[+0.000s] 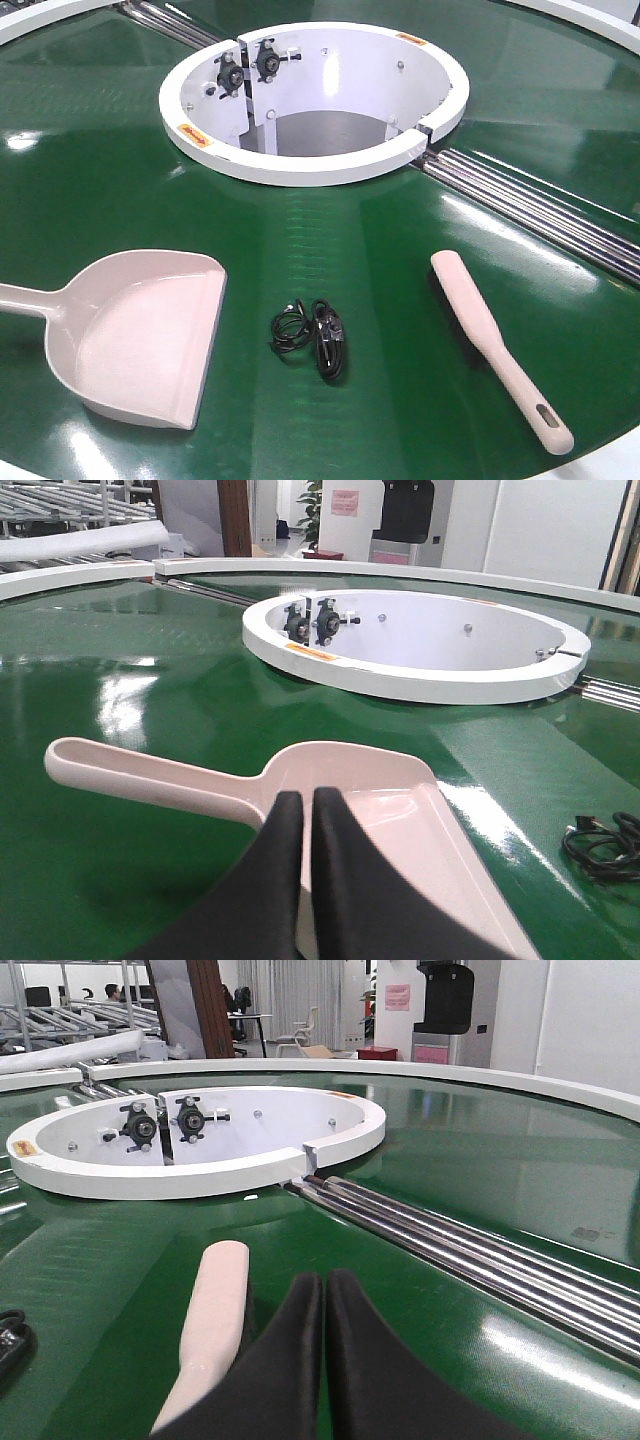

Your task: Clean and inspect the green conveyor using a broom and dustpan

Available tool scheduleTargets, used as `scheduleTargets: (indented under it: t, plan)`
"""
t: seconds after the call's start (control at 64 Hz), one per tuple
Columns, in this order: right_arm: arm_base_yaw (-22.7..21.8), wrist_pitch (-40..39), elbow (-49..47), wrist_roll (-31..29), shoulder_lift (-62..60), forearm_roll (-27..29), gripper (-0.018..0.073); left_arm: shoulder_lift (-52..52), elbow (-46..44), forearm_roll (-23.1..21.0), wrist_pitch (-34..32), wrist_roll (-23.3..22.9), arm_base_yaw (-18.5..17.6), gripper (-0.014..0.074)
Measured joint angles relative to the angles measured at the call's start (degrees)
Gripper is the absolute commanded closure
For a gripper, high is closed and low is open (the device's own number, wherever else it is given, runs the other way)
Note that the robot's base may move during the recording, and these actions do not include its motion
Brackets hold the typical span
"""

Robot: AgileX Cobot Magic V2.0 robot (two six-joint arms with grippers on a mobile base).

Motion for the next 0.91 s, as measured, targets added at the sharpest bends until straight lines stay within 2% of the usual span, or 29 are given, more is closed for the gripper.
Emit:
scheduleTargets:
  t: [0.906]
  plan:
    - [0.0,0.0,0.0,0.0,0.0,0.0,0.0568,0.0,0.0,0.0,0.0,0.0,0.0,0.0603]
